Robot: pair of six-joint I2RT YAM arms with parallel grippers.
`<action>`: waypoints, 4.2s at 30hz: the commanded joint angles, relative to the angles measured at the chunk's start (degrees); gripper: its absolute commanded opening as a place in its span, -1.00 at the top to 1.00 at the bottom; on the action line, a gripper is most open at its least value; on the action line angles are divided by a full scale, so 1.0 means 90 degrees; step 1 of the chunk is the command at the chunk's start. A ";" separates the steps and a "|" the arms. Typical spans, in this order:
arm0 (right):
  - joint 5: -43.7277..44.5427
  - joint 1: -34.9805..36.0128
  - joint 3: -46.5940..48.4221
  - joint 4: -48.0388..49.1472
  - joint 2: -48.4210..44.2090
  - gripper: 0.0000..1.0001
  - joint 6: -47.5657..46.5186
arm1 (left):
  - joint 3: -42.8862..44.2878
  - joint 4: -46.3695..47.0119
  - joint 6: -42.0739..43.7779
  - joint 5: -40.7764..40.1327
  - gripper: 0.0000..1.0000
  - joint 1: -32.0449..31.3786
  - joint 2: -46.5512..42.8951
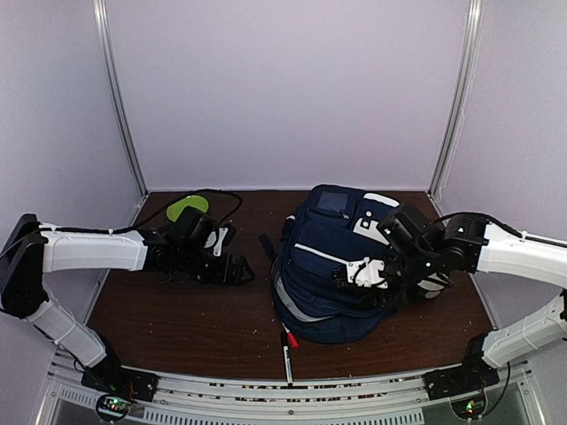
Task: Pack the student bag
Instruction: Place the largest pocket of the student bag, then adjust the student bag at the center of the board, then pick up the largest pocket of the bag from the student bag.
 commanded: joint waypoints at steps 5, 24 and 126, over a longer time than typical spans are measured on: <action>0.0309 -0.0248 0.0108 -0.0065 -0.0279 0.11 -0.0029 | 0.0357 0.1051 0.0134 0.0459 -0.54 0.0032 0.0686; 0.0100 -0.0665 0.0113 0.0192 -0.0420 0.12 0.0297 | 0.2005 0.1751 -0.0743 0.1043 1.00 -0.0344 0.2738; 0.2274 0.1979 0.1632 0.0649 0.1451 -0.11 0.0694 | -0.0673 0.1913 -0.1547 -0.1334 -0.52 -0.0378 -0.0645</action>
